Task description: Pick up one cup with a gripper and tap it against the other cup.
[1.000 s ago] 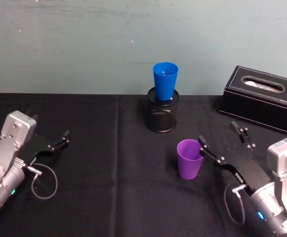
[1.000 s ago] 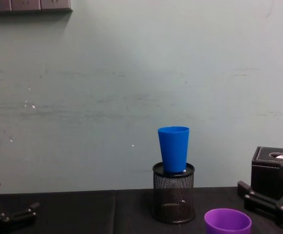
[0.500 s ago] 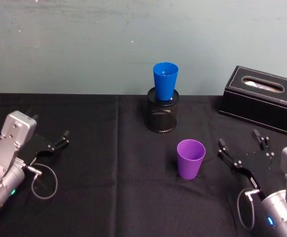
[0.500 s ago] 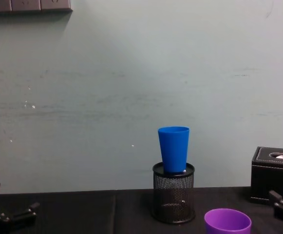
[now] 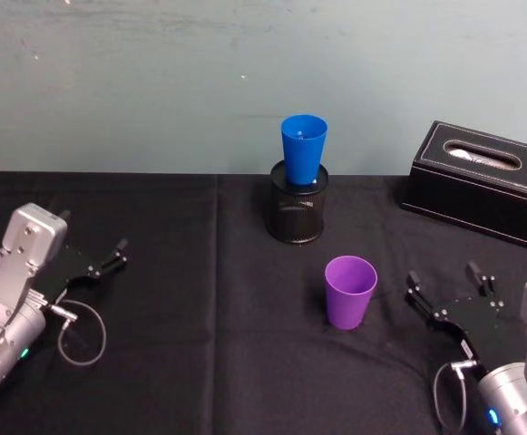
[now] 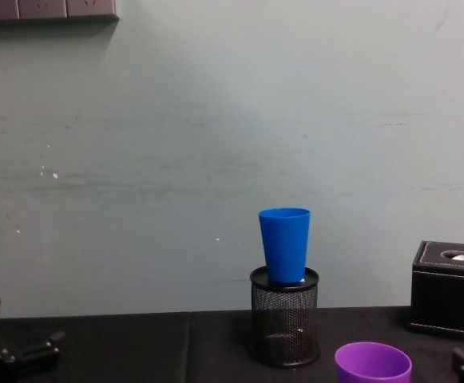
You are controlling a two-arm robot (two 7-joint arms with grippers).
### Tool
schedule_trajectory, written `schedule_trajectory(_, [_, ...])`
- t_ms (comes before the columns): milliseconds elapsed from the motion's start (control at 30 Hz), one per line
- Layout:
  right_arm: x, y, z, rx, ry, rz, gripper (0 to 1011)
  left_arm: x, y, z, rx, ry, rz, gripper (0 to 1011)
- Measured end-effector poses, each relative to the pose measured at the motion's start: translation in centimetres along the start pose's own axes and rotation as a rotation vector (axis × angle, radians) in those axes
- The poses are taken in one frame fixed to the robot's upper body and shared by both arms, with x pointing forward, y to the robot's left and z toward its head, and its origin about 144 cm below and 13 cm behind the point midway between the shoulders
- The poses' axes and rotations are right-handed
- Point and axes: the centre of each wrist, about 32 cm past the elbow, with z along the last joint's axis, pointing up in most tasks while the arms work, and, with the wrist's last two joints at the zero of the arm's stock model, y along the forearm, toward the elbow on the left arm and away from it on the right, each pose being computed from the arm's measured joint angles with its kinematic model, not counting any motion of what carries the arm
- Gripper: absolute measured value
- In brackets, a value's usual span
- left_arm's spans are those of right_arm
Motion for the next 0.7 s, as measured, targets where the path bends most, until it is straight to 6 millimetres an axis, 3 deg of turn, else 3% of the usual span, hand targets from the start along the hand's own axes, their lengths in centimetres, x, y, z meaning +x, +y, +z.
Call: schedule_trajectory(700, [0.12, 0.18, -0.51, -0.036, 0.031, 0.008, 1002, 0.00, 0.00, 0.00, 0.000, 0.000, 0.000, 1011])
